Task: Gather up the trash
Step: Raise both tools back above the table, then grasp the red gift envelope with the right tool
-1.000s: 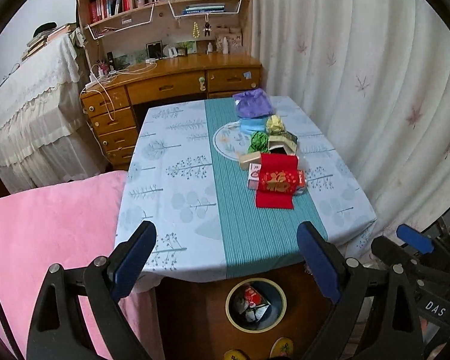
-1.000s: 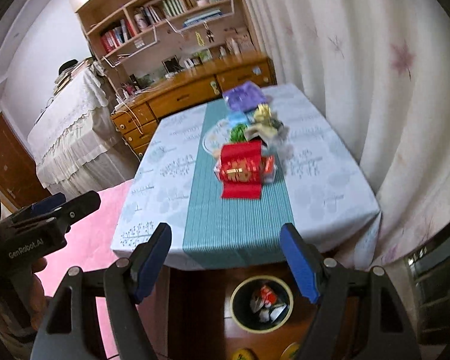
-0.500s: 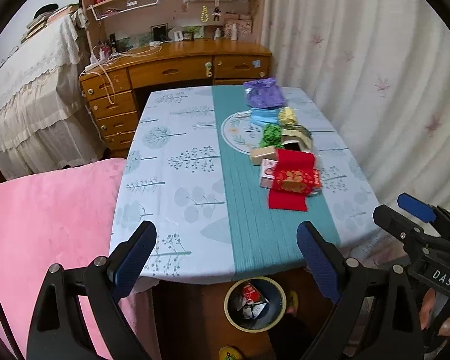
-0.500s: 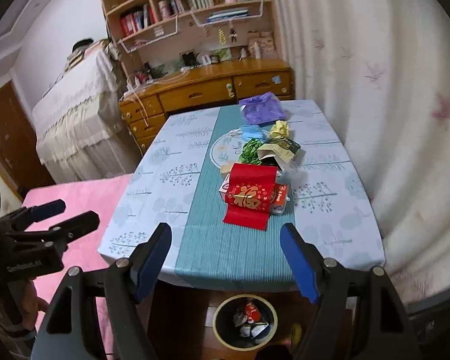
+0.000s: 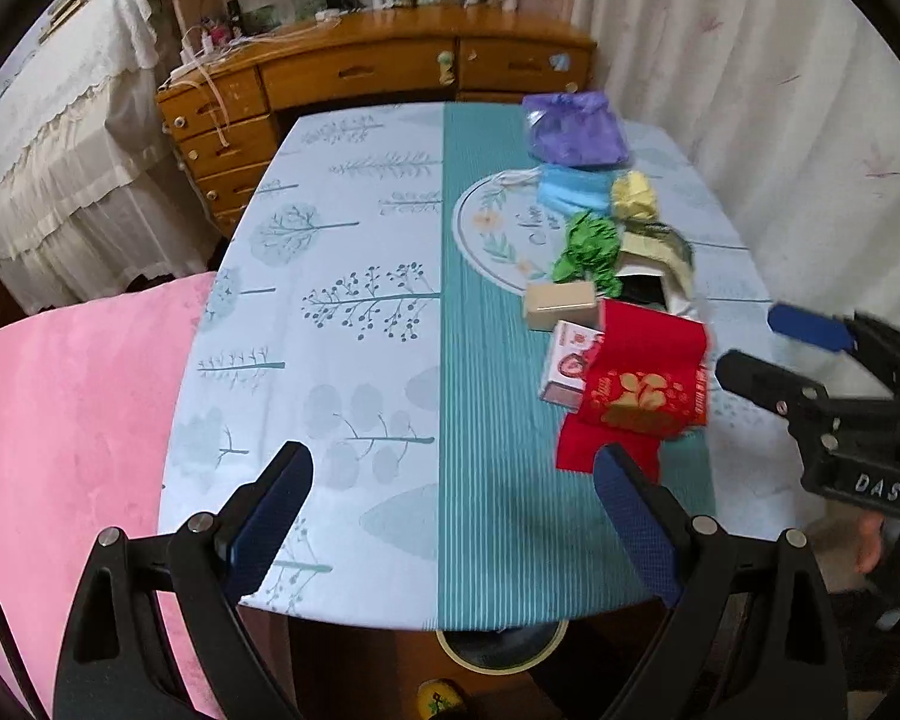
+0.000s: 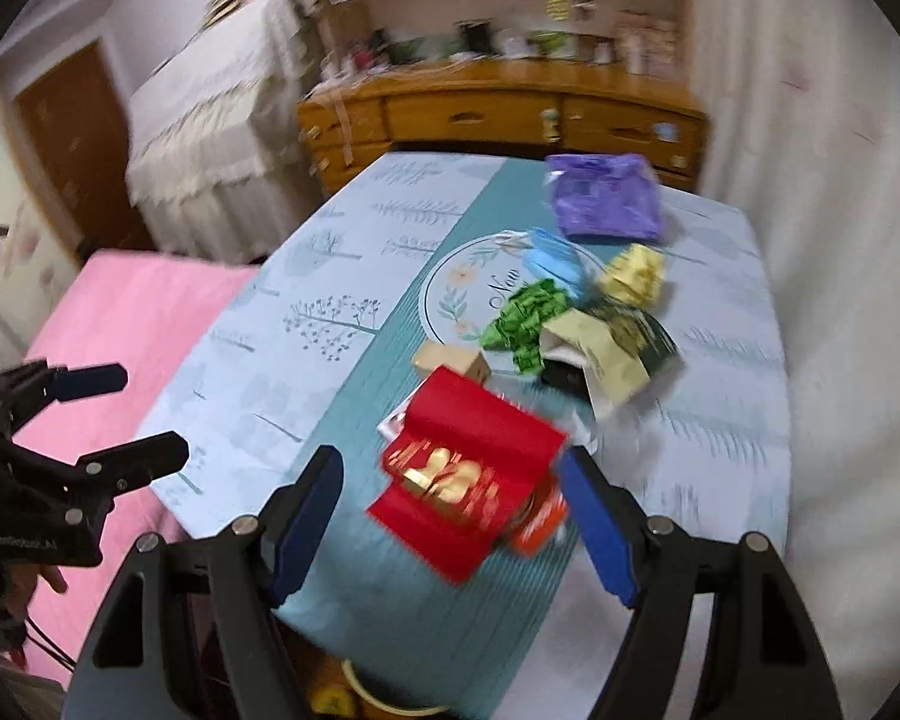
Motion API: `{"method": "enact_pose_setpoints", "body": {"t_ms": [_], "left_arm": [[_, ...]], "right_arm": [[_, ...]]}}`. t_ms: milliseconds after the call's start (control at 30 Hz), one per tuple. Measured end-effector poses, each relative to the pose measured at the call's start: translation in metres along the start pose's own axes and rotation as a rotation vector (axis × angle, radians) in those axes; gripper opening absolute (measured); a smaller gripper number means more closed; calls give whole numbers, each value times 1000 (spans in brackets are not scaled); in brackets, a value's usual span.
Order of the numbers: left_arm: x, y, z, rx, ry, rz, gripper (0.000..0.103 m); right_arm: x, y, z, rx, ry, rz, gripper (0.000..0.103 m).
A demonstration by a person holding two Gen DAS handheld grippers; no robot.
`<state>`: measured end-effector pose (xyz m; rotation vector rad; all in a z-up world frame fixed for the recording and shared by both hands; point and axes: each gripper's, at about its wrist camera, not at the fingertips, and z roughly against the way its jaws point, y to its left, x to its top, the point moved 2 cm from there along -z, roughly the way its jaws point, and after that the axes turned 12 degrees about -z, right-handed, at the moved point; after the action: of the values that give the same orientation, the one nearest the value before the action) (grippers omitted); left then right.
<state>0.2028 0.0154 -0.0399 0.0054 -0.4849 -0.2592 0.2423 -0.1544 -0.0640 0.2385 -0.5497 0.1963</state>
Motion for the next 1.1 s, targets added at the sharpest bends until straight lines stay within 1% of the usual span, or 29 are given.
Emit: {"method": "enact_pose_setpoints", "body": {"t_ms": [133, 267, 400, 533, 567, 667, 767, 867, 933, 1033, 1100], "left_arm": [[2, -2, -22, 44, 62, 49, 94], [-6, 0, -34, 66, 110, 108, 94], [-15, -1, -44, 75, 146, 144, 94], [-21, -2, -48, 84, 160, 168, 94], [-23, -3, -48, 87, 163, 177, 94], [-26, -1, -49, 86, 165, 194, 94], [-31, 0, -49, 88, 175, 202, 94], [-38, 1, -50, 92, 186, 209, 94], [-43, 3, -51, 89, 192, 221, 94], [-50, 6, -52, 84, 201, 235, 94], [-56, 7, -52, 85, 207, 242, 94]], "right_arm": [[16, -6, -38, 62, 89, 90, 75], [22, -9, -67, 100, 173, 156, 75], [17, -3, -76, 155, 231, 224, 75], [5, 8, -77, 171, 251, 307, 75], [-1, 12, -78, 163, 254, 336, 75], [-11, 17, -77, 136, 246, 392, 75], [-22, 23, -72, 124, 214, 451, 75], [-36, 31, -68, 80, 158, 539, 75], [-49, 37, -69, 50, 140, 600, 75], [-62, 43, -74, 18, 130, 657, 75], [-67, 47, -76, 0, 105, 683, 75]]}}
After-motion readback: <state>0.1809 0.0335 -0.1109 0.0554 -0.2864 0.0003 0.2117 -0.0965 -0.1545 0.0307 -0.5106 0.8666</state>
